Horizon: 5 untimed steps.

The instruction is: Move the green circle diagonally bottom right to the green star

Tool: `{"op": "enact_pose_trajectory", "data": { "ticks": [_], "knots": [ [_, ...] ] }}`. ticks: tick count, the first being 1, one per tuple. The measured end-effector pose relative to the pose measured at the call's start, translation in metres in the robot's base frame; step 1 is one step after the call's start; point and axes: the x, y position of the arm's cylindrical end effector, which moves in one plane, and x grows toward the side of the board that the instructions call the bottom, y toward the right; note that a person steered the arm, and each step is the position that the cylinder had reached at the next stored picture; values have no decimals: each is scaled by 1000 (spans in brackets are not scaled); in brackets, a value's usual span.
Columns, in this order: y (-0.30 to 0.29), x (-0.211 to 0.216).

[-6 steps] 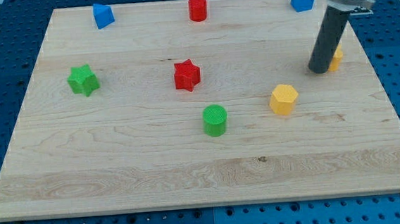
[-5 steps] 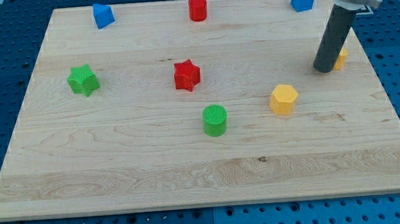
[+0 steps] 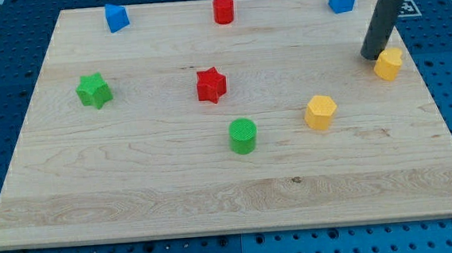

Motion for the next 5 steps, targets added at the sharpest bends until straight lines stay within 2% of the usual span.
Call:
{"op": "enact_pose_trajectory", "data": {
  "ticks": [2, 3, 5],
  "knots": [
    [-21, 0],
    [-82, 9],
    [-123, 50]
  ]
}}
